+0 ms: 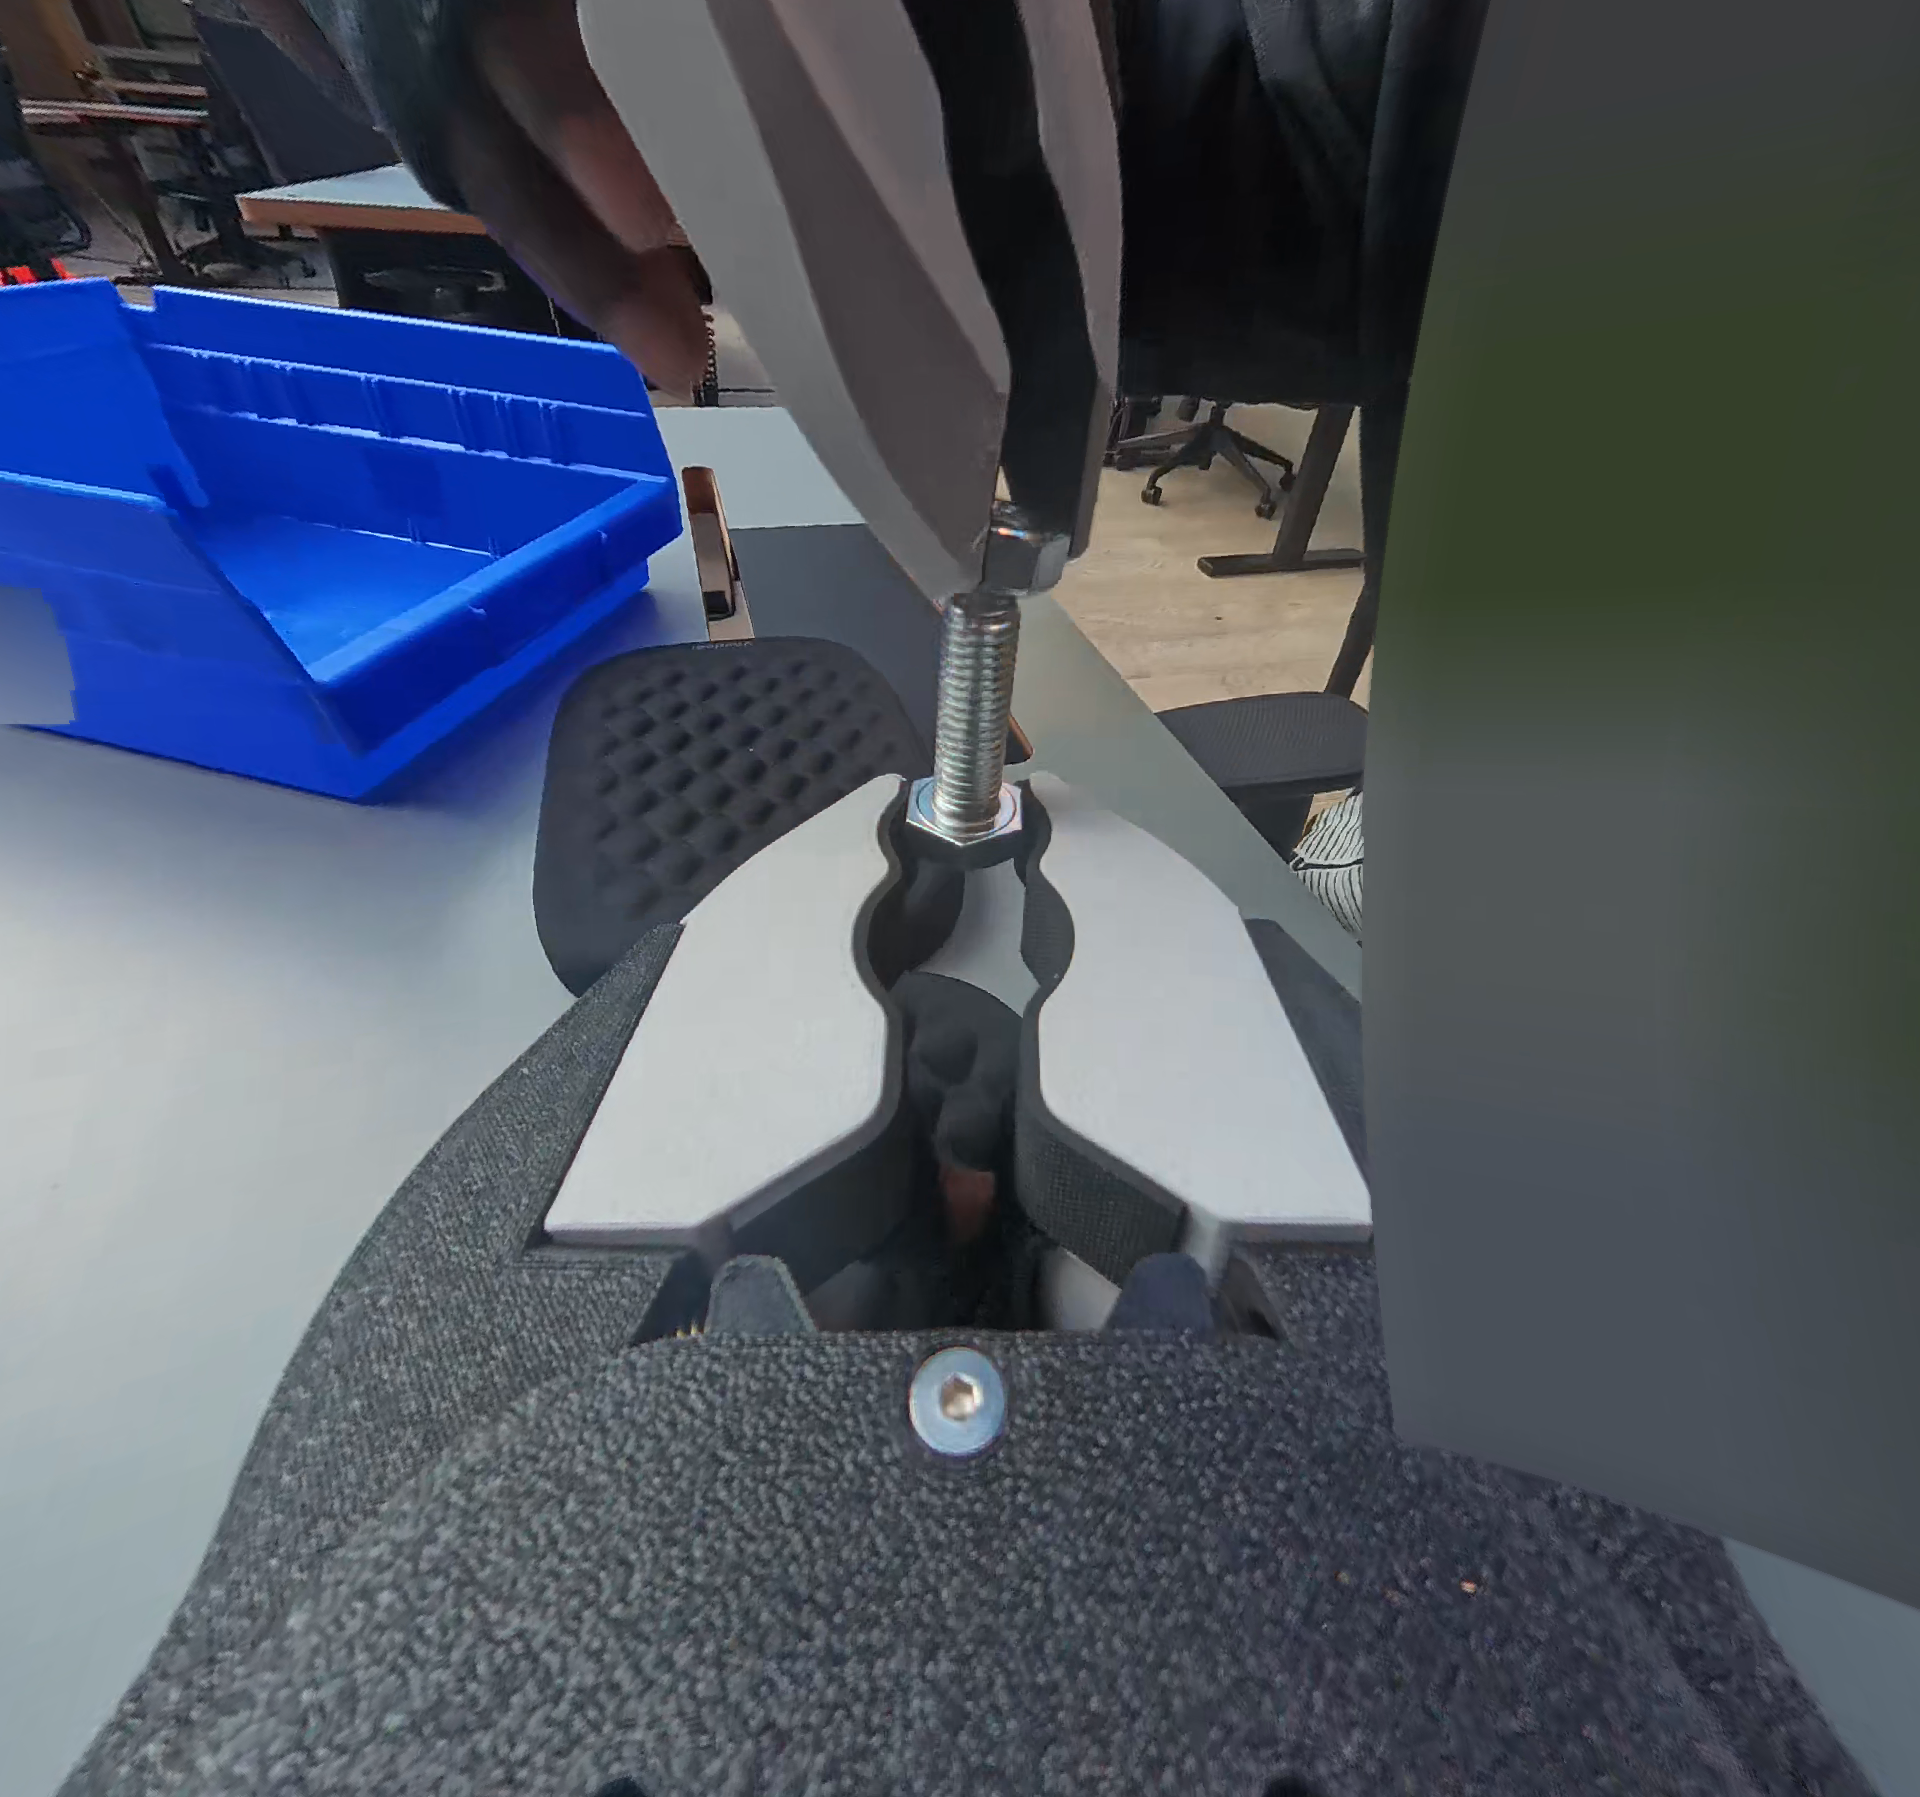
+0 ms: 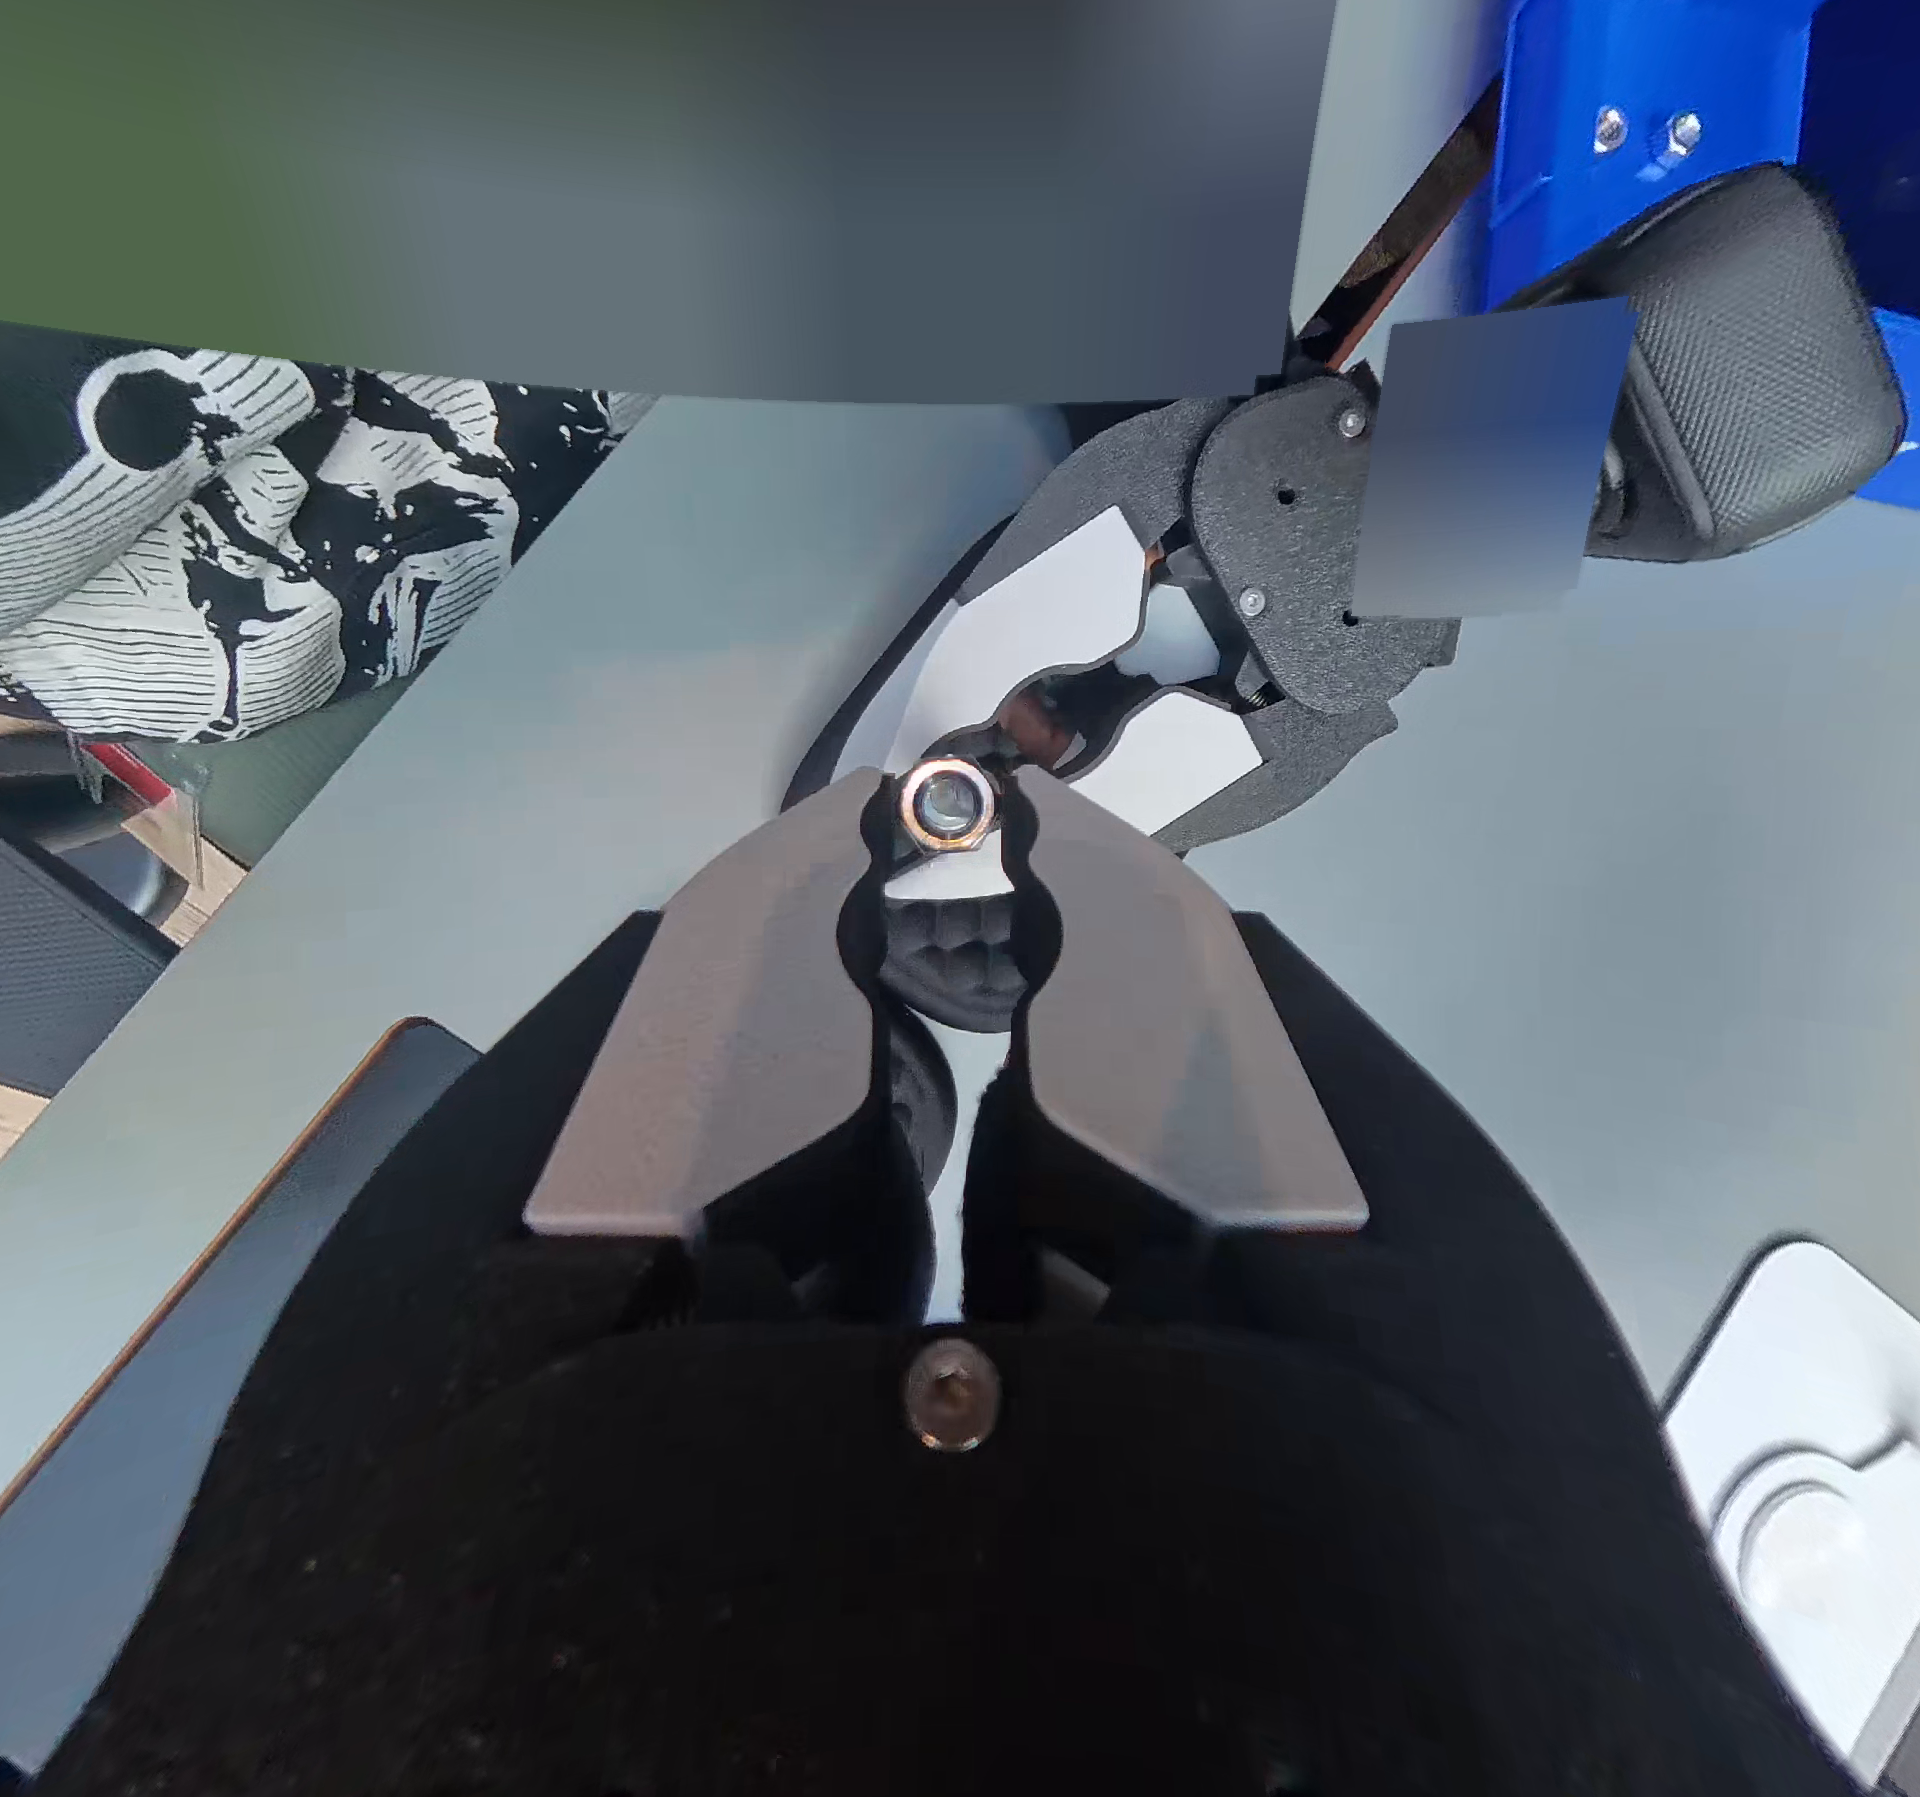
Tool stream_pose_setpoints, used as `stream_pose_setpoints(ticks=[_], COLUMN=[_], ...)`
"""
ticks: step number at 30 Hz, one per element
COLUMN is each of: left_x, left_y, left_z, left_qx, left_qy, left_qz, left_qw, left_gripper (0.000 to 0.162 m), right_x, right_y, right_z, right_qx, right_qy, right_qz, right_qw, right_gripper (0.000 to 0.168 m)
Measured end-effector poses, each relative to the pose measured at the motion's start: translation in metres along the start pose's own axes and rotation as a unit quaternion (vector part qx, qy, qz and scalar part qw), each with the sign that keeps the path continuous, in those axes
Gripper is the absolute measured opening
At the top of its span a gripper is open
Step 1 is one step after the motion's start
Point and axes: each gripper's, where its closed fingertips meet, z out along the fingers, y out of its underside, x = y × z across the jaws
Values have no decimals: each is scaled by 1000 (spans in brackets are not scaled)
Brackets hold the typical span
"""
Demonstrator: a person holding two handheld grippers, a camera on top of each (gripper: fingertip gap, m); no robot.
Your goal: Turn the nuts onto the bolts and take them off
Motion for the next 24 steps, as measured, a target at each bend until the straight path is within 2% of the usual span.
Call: stream_pose_setpoints(ticks=[15, 19, 24], left_x=[-3, -8, -20], left_y=[1, 0, 6], left_z=[0, -2, 1], left_qx=[3, 9, -17], left_qy=[-4, -20, -81], left_qz=[-16, -19, -16], left_qw=[1000, 1000, 996], left_gripper=[18, 18, 17], right_x=[7, 10, 12], right_y=[2, 4, 15], right_z=[5, 4, 5], right_qx=[34, 43, 16], right_qy=[-63, -53, -29], right_qz=[-31, 4, 100], right_qw=[997, 998, 994], right_gripper=[18, 18, 18])
